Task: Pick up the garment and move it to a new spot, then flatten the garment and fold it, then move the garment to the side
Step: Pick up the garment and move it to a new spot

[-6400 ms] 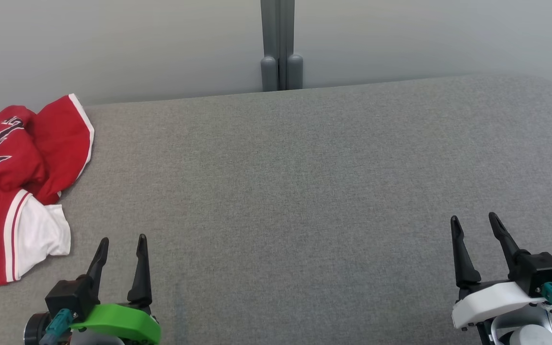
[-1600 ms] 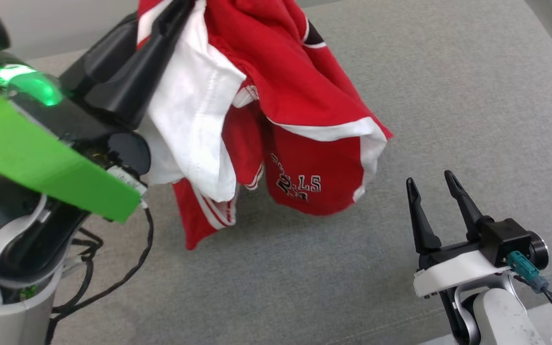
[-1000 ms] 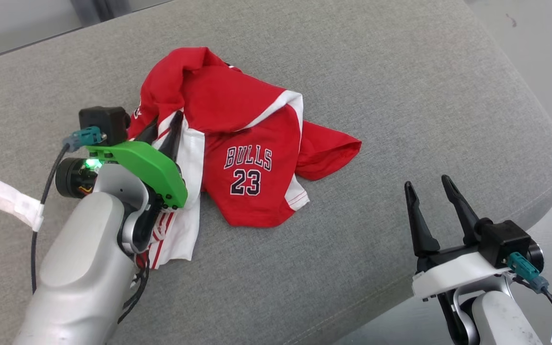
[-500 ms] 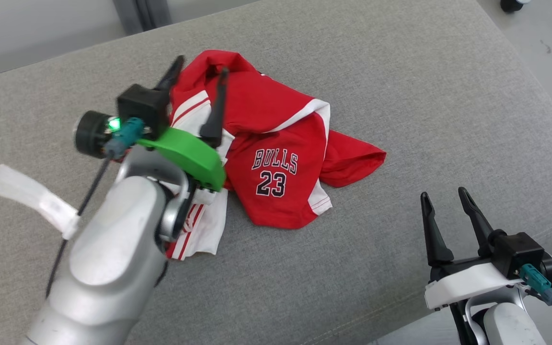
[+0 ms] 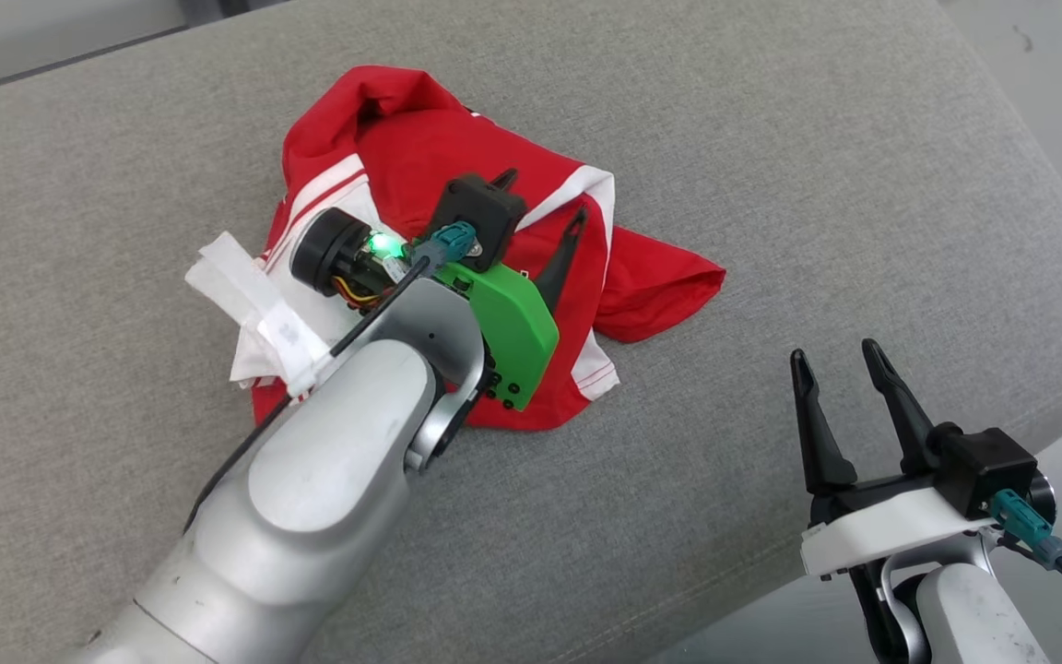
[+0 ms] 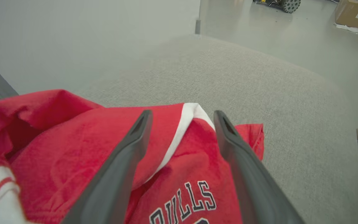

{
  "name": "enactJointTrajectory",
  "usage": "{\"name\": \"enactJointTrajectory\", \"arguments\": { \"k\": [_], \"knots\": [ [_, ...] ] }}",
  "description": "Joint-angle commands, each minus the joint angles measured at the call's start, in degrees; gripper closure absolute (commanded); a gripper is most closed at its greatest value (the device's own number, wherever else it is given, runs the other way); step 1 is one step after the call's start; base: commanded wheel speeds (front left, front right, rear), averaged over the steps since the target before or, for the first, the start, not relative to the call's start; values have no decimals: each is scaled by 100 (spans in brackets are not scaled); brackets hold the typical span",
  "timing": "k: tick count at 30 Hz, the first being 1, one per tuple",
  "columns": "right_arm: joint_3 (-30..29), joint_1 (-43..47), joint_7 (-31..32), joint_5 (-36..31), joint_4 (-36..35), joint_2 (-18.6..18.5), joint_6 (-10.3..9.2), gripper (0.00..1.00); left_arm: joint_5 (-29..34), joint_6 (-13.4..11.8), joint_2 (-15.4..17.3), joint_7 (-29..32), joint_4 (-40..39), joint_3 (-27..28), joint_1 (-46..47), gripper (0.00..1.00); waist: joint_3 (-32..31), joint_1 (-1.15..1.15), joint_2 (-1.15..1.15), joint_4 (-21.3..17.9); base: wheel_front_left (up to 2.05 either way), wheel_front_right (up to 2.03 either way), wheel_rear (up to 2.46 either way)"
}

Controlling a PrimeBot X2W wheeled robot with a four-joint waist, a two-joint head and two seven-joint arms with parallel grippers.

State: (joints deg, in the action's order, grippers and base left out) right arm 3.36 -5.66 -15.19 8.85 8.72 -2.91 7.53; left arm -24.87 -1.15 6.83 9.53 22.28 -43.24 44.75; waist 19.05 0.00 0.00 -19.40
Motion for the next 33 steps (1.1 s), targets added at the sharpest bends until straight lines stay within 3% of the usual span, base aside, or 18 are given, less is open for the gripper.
{"name": "enactJointTrajectory", "arguments": {
  "k": [1,7,8,9,10,17,24,27,31,33],
  "knots": [
    [0,-64,7,32,5,0,-8,0,28,47,42,54,168,-37,129,0,146,0,0,-140,0,0,0],
    [15,-87,7,123,14,-1,-8,0,314,-7,86,143,1103,-211,510,0,203,0,0,-195,0,0,0],
    [27,-87,7,139,19,-1,-8,0,349,-35,77,157,1281,-241,548,15,195,0,0,-200,0,0,0],
    [37,-87,7,155,26,-1,-8,0,359,-53,59,157,1397,-251,567,67,186,0,0,-203,0,0,0],
    [44,-99,7,160,36,0,-8,0,414,-61,53,142,1533,-290,612,100,171,0,0,-207,0,0,0],
    [-34,35,7,90,70,0,-8,0,75,46,-203,-413,1451,-118,660,100,-26,0,0,-118,0,0,0],
    [-143,211,7,-60,127,-2,-8,0,-825,160,-354,-945,-89,394,616,100,-308,0,0,144,0,0,0],
    [-129,247,7,-116,127,-1,-8,0,-1521,219,-376,-1035,-908,695,403,100,-427,0,0,241,0,0,0],
    [-161,301,7,-167,134,-2,-8,0,-1982,56,-362,-1147,-1787,1034,238,100,-538,0,0,353,0,0,0],
    [-190,341,7,-199,123,-2,-8,0,-1995,-91,-143,-1112,-2167,1209,155,100,-590,0,0,410,0,0,0]
  ]
}}
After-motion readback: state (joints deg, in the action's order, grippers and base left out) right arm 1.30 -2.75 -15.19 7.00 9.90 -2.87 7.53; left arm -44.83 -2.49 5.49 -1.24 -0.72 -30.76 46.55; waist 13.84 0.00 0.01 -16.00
